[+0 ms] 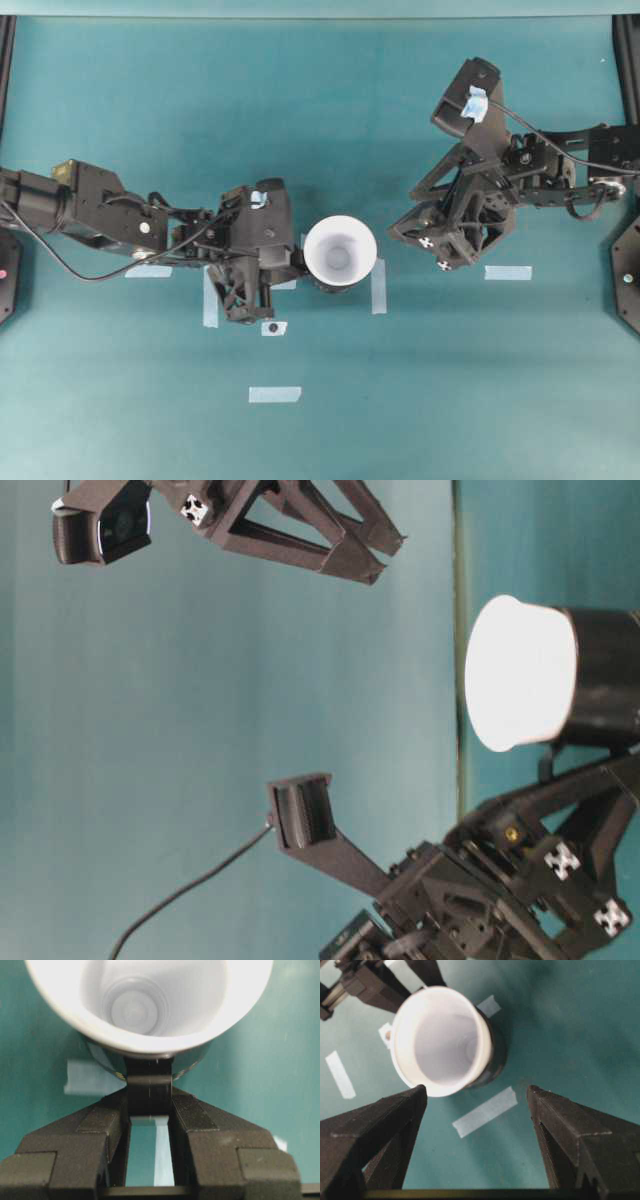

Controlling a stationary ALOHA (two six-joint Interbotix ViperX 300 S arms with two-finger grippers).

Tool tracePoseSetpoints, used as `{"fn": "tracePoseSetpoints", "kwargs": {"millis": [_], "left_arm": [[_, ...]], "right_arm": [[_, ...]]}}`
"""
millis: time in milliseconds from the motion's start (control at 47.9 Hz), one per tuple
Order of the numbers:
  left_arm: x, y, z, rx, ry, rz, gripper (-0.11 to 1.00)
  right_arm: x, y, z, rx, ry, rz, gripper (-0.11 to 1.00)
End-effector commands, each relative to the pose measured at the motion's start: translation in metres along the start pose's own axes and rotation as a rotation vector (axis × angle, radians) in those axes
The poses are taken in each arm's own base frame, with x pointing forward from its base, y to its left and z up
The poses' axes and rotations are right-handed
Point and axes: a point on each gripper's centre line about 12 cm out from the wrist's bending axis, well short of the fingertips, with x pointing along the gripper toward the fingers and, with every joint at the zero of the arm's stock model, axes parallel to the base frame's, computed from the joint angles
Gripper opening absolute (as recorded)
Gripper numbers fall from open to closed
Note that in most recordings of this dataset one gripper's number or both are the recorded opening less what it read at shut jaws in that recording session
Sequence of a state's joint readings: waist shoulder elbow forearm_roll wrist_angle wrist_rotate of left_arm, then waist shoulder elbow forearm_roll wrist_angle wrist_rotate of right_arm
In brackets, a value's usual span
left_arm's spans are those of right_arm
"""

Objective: Holding the cup holder with the left arm, the right arm places the cup into the cup holder.
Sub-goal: 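Lower the holder with the cup onto the table with left gripper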

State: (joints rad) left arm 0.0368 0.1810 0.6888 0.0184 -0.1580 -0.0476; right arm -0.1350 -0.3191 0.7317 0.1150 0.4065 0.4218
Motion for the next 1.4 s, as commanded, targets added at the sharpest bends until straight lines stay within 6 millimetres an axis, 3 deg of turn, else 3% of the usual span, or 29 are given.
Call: {"fn": "tracePoseSetpoints", "kwargs": {"millis": [0,752,815,1003,1066,1379], "left_arm": [[-0.0022,0.0014,0.0138,-0.001,-0.038,0.002,0.26],[-0.0039,0.0021,0.0142,-0.008,-0.022,0.004,0.27],[-0.0039,0.0021,0.0142,-0.007,-0.022,0.004,0.34],[-0.0043,0.0020,0.0153,-0.005,-0.025,0.004,0.82],[-0.0047,0.0020,0.0158,-0.004,-0.026,0.004,0.92],[-0.0058,0.0020,0.0170,-0.004,-0.029,0.004,0.91]], "right_arm": [[-0.0076,0.0067,0.0049,0.007,-0.029,0.025,0.85],[-0.0010,0.0088,0.0005,0.017,-0.006,0.029,0.85],[-0.0010,0.0094,0.0006,0.016,-0.008,0.031,0.85],[0.0002,0.0093,0.0018,0.017,-0.015,0.032,0.85],[0.0007,0.0093,0.0017,0.020,-0.015,0.033,0.85],[0.0011,0.0092,0.0004,0.022,-0.011,0.033,0.85]]}}
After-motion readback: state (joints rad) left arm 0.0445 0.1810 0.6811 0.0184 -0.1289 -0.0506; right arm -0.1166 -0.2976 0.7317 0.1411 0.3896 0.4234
